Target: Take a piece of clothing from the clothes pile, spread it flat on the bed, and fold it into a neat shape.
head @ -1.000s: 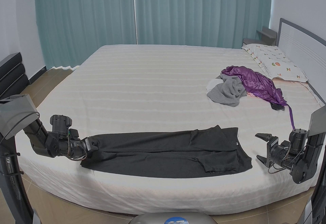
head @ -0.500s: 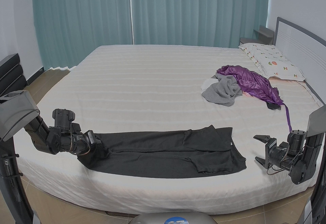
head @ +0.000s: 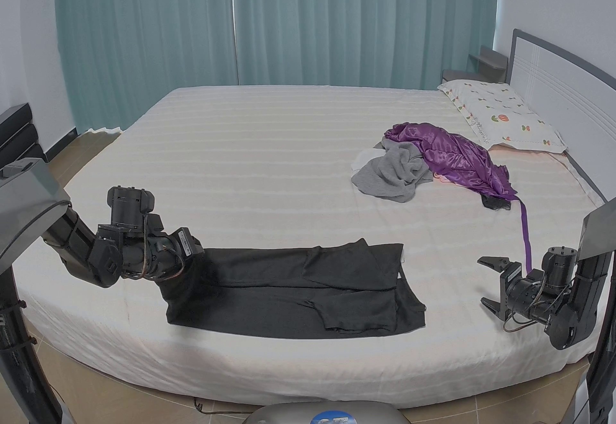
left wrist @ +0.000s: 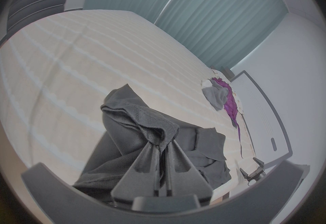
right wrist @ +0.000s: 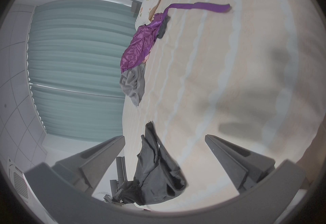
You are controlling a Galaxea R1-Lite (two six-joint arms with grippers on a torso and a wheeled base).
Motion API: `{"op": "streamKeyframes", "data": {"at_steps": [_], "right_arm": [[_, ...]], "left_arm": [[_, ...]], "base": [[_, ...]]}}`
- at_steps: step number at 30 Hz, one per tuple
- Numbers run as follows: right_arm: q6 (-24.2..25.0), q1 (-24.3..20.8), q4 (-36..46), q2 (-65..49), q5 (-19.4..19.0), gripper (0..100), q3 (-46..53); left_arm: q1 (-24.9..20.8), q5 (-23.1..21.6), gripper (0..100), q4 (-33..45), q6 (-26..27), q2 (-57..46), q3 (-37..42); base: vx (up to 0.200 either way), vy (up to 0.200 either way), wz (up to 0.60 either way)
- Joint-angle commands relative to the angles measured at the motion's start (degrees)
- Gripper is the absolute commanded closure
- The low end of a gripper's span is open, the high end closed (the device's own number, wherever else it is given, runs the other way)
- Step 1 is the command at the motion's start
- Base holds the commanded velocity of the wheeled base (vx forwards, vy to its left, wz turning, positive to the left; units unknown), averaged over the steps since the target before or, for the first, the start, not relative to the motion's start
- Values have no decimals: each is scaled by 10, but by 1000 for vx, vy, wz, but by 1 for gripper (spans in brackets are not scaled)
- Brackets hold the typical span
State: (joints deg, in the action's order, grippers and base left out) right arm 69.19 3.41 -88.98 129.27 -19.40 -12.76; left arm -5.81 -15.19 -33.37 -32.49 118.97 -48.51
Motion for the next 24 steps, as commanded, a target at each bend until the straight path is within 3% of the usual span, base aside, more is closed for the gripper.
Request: {"op": "streamKeyframes", "data": {"at_steps": [1,11,17,24], "right_arm": [[0,-1,-8,1,0,0,0],[-1,-2,-8,1,0,0,3],[-1,-4,-8,0,1,0,5],[-2,-9,-8,1,1,0,6]], "left_arm": [[-21,2,100,1,0,-8,-4],[-89,44,100,54,1,1,-53],[-157,77,100,115,1,23,-113],[-192,111,100,130,1,65,-150]], "base": [[0,-200,0],[0,-200,0],[0,-200,0],[0,-200,0]]}}
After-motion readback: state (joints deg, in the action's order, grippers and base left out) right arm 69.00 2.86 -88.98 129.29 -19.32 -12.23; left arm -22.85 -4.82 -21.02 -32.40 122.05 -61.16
